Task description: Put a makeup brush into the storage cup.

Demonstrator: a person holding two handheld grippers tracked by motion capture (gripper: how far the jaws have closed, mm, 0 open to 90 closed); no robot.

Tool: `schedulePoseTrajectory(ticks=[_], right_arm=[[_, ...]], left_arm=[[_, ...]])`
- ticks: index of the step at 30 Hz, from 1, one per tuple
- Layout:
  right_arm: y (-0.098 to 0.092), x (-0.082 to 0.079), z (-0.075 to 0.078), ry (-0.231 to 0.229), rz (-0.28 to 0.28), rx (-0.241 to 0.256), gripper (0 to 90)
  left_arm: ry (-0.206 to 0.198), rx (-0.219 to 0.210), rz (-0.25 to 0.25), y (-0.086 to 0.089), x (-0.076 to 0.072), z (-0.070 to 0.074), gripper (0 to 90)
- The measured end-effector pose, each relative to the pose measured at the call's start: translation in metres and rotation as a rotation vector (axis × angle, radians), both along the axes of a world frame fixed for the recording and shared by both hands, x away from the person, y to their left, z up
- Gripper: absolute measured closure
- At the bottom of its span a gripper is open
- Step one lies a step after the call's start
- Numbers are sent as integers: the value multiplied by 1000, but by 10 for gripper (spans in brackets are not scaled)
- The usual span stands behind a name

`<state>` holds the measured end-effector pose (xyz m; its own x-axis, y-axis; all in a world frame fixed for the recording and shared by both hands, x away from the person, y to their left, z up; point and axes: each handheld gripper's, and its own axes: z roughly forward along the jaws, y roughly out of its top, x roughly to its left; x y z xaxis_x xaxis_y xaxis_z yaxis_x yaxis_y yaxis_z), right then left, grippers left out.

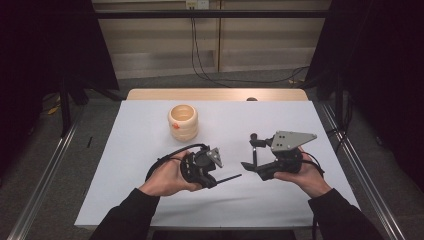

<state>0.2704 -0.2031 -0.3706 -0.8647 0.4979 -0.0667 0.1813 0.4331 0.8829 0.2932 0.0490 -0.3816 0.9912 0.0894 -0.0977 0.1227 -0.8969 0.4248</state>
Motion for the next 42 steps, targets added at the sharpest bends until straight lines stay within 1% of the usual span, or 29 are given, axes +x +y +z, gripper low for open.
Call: schedulePoseTrajectory(ticks=[1,3,4,6,7,9,10,12,13,14,15,16,17,18,19,21,22,24,25,26,27,28,29,32,33,34,35,39,42], right_arm=[[1,2,1,15,10,-10,315],[4,5,2,41,48,-40,318],[5,6,2,61,65,-57,334],[9,8,1,84,100,-107,334],[11,9,0,93,108,-131,350],[13,11,-1,112,111,-143,361],[14,12,-1,113,103,-147,357],[14,13,-2,113,119,-162,343],[15,13,-3,113,125,-170,328],[16,13,-3,115,138,-185,336],[16,13,-4,118,158,-200,391],[17,12,-5,123,176,-214,413],[18,13,-5,132,189,-225,423],[18,14,-6,144,218,-233,418],[19,15,-6,152,230,-244,418],[22,16,-6,161,252,-286,431],[24,16,-6,166,271,-300,446],[27,17,-5,189,305,-320,508],[29,17,-5,189,326,-323,554],[30,18,-6,197,336,-327,571],[32,18,-6,203,343,-338,585],[33,19,-7,207,356,-343,596],[34,19,-8,216,373,-348,598],[38,18,-11,228,375,-386,620],[39,18,-12,240,385,-386,622],[40,18,-13,250,381,-398,630],[41,18,-14,251,382,-404,635],[48,16,-20,258,409,-442,649],[53,15,-25,272,432,-455,665]], left_arm=[[-3,11,-9,-1,0,0,837],[4,10,-3,-2,-1,-2,837],[1,12,-15,-3,0,-2,837],[8,5,-3,-3,-1,-3,836],[8,6,-5,-3,0,-3,837],[10,9,-11,-2,1,-2,837],[11,-3,2,-2,1,-2,836],[7,7,-10,-1,1,-2,837],[16,4,-6,-2,0,-2,837],[5,5,-12,-3,1,-3,837],[14,5,-8,-4,0,-4,837],[14,7,-8,-5,-1,-4,836],[17,17,-21,-5,-1,-5,837],[17,11,-19,-6,-2,-6,836],[28,21,-13,-7,-3,-6,837],[22,27,-33,-8,-2,-7,836],[28,21,-24,-8,-3,-7,836],[25,27,-25,-9,-3,-8,836],[28,29,-29,-9,-3,-8,836],[29,35,-33,-9,-3,-8,837],[30,27,-31,-10,-3,-9,836],[31,41,-39,-10,-4,-9,836],[36,36,-28,-10,-5,-9,837],[35,32,-27,-11,-5,-10,836],[28,39,-39,-11,-5,-10,837],[22,36,-32,-11,-6,-11,836],[28,44,-40,-12,-6,-10,836],[29,46,-55,-13,-6,-11,836],[31,50,-74,-14,-7,-12,836]])
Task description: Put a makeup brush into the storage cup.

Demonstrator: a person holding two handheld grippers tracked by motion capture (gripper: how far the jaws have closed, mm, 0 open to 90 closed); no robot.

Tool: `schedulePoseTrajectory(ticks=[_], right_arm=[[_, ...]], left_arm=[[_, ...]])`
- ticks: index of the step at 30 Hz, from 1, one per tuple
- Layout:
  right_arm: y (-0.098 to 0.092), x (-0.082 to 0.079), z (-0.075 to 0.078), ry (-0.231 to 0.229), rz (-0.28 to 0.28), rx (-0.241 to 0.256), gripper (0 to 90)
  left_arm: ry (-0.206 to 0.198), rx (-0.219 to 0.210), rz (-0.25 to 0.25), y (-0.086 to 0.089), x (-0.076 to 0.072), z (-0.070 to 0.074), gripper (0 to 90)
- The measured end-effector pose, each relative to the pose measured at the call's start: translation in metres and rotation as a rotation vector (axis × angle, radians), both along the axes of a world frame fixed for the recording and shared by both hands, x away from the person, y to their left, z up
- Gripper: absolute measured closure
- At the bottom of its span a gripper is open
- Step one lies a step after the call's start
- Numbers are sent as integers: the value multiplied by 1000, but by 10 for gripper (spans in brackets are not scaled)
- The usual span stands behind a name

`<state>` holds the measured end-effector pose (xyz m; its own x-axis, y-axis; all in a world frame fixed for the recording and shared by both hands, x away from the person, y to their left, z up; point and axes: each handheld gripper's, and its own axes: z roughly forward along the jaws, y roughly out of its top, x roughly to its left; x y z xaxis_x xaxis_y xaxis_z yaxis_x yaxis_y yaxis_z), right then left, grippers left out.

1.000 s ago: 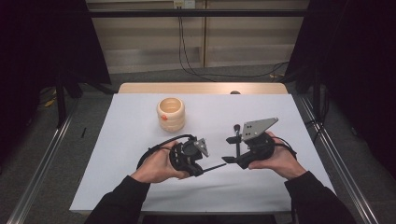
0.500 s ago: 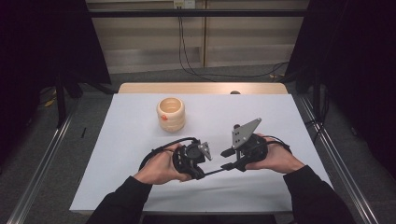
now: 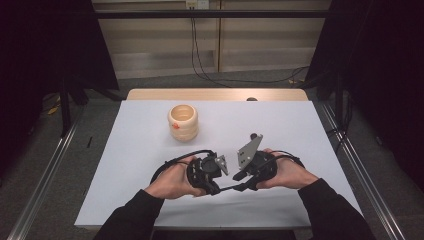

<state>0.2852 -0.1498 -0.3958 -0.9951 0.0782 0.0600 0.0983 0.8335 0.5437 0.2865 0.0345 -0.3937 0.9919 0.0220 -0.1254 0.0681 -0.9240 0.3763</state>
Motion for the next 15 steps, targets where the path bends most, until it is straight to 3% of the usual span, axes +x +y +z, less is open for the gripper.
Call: schedulePoseTrajectory(ticks=[8,15], right_arm=[[3,1,-11,51,35,18,734],[6,1,-16,53,58,13,804]], left_arm=[[12,-14,-14,0,-1,0,836],[8,-15,-2,-3,-1,-3,836]])
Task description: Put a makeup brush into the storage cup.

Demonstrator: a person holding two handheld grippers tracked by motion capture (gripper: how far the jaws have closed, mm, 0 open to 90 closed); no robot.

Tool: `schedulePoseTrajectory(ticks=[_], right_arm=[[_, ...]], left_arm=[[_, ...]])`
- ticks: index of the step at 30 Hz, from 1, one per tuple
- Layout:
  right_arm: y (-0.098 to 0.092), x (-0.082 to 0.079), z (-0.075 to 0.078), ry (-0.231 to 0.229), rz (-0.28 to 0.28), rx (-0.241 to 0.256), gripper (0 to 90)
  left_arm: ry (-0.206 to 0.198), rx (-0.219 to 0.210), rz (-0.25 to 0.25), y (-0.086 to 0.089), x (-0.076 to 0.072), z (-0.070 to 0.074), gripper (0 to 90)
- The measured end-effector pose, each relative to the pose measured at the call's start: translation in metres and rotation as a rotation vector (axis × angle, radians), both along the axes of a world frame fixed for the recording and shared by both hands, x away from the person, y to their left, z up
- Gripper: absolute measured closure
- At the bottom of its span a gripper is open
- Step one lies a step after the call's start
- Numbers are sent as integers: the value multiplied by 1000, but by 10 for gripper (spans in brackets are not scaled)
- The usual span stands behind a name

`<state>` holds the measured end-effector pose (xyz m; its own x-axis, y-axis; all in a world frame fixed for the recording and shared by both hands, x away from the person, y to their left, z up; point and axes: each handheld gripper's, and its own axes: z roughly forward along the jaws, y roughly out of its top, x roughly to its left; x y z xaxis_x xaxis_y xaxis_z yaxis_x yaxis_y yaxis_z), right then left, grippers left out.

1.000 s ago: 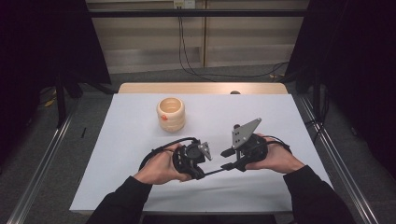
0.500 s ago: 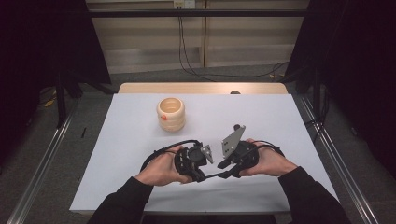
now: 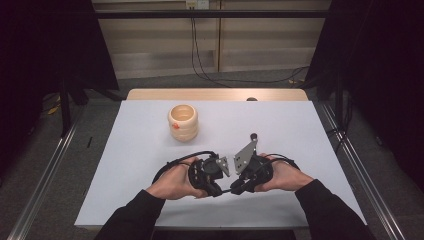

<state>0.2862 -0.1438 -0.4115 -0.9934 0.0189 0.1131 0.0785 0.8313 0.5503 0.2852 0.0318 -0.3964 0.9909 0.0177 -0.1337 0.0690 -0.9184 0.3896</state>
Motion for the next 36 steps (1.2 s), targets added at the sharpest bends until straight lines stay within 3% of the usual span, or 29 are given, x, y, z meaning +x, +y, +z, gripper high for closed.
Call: schedulePoseTrajectory(ticks=[2,3,7,10,12,16,19,21,23,24,25,26,27,28,30,34,36], right_arm=[[0,-1,-1,9,-10,-19,827],[1,0,-2,5,4,-12,839],[2,-2,-3,17,8,-22,858],[2,-1,-4,-4,21,-5,860],[1,-1,-3,-6,15,-2,860],[0,-1,-2,1,8,-6,861],[0,-1,-3,-3,7,-4,861],[-1,0,-2,-6,4,1,862],[-2,-1,0,-14,-13,15,862],[-3,0,0,-16,-14,21,862],[-3,-1,1,-20,-18,19,862],[-3,-1,1,-25,-22,23,862],[-3,-1,1,-21,-14,23,862],[-3,-1,1,-23,-25,16,862],[-3,-1,1,-24,-23,16,862],[-5,0,2,-33,-33,27,861],[-7,2,2,-35,-55,33,861]], left_arm=[[-11,-5,3,0,0,-1,836],[10,-1,-7,0,1,0,836],[-7,-2,-10,0,1,-1,834],[18,-21,-11,2,2,-1,833],[-7,-29,-7,2,2,-1,831],[3,-28,-34,2,4,0,826],[4,-30,-16,3,4,-1,816],[-23,-40,0,3,3,-2,779],[-23,-48,6,4,4,-2,744],[-5,-60,9,5,4,-2,733],[-18,-55,0,5,5,-1,720],[-7,-85,37,5,4,-2,691],[-35,-76,22,6,7,-1,657],[-23,-98,50,6,6,-1,626],[-38,-111,68,7,6,0,556],[-42,-98,111,8,7,0,392],[-49,-111,137,8,7,-2,318]])
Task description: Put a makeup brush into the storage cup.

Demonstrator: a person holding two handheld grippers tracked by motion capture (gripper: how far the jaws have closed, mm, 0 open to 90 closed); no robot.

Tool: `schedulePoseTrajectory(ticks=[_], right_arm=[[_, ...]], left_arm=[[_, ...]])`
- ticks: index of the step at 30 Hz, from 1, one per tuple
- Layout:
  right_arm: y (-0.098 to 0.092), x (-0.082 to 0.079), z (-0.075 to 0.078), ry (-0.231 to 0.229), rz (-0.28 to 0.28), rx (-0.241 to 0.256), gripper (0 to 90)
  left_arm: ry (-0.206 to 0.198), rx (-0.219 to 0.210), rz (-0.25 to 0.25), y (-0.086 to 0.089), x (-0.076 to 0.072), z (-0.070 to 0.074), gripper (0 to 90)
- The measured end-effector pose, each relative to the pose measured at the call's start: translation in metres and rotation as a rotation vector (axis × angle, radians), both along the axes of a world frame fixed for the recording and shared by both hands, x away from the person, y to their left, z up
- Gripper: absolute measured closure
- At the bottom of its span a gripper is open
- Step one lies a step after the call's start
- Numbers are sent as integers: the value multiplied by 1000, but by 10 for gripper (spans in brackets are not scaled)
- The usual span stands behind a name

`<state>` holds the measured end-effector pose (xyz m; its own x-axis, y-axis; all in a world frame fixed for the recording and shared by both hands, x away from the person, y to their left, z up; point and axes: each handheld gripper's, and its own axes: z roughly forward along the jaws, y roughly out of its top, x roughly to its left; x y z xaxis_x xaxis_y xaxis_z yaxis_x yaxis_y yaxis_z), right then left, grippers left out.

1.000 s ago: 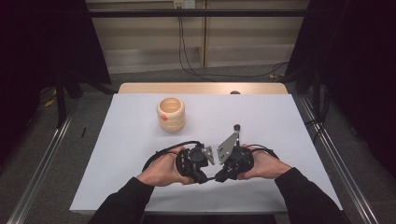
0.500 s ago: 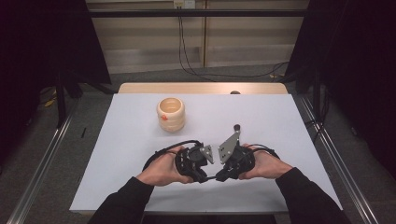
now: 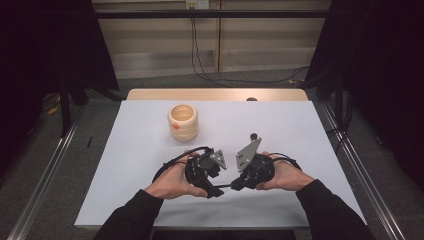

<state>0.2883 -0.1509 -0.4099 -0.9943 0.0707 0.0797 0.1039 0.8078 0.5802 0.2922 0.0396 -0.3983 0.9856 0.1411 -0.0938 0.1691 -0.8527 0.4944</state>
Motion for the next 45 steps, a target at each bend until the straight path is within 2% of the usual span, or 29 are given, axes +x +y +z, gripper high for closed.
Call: schedulePoseTrajectory(ticks=[1,2,3,4,5,8,10,11,14,15,16,17,19,20,21,22,24,27,29,31,32,35,37,38,39,42,45], right_arm=[[-1,1,0,4,0,0,862],[-2,2,-1,2,-10,7,861],[-4,1,0,6,-20,8,862],[-4,2,0,1,-20,11,862],[-5,2,0,7,-21,19,861],[-8,3,0,8,-43,32,861],[-12,2,0,14,-83,44,861],[-14,3,0,10,-90,50,861],[-21,1,0,11,-131,70,861],[-23,1,0,16,-139,75,861],[-25,0,1,12,-145,79,861],[-27,0,1,7,-159,88,861],[-29,-1,0,4,-171,104,861],[-30,-1,-1,6,-176,112,861],[-31,-1,-1,18,-176,111,861],[-31,-2,-2,3,-200,112,861],[-30,-5,-1,-2,-206,111,860],[-29,-9,1,-23,-226,130,861],[-31,-10,2,-15,-235,163,861],[-34,-10,2,-20,-257,183,861],[-36,-10,2,-10,-258,199,861],[-41,-9,1,-11,-275,241,861],[-43,-9,-1,-4,-275,257,861],[-42,-10,-1,-5,-285,270,861],[-43,-11,-1,-10,-289,280,861],[-45,-11,-1,-15,-296,311,861],[-47,-11,0,-24,-300,341,861]], left_arm=[[-10,8,-17,0,2,0,272],[-9,4,7,1,1,0,230],[-15,-7,-1,2,3,1,193],[-18,-10,16,3,4,2,166],[-13,-25,20,4,5,2,136],[-8,-107,107,11,6,4,87],[-12,-140,136,16,6,6,61],[-16,-142,138,19,6,6,52],[-21,-161,138,29,6,4,50],[-14,-190,163,31,5,2,50],[-16,-181,143,35,6,3,50],[-6,-220,152,37,5,3,50],[-5,-252,139,43,5,3,42],[1,-270,150,44,5,3,41],[-4,-280,162,45,5,4,42],[-21,-291,161,47,6,5,41],[-29,-319,169,50,6,6,42],[-47,-372,206,52,5,6,41],[-76,-375,217,55,4,6,41],[-83,-408,217,58,4,5,41],[-84,-435,225,59,4,4,41],[-85,-479,250,65,5,6,40],[-100,-486,266,67,5,8,36],[-103,-509,267,68,5,7,36],[-109,-505,273,69,5,8,36],[-115,-535,284,70,4,5,33],[-132,-544,298,70,3,4,32]])
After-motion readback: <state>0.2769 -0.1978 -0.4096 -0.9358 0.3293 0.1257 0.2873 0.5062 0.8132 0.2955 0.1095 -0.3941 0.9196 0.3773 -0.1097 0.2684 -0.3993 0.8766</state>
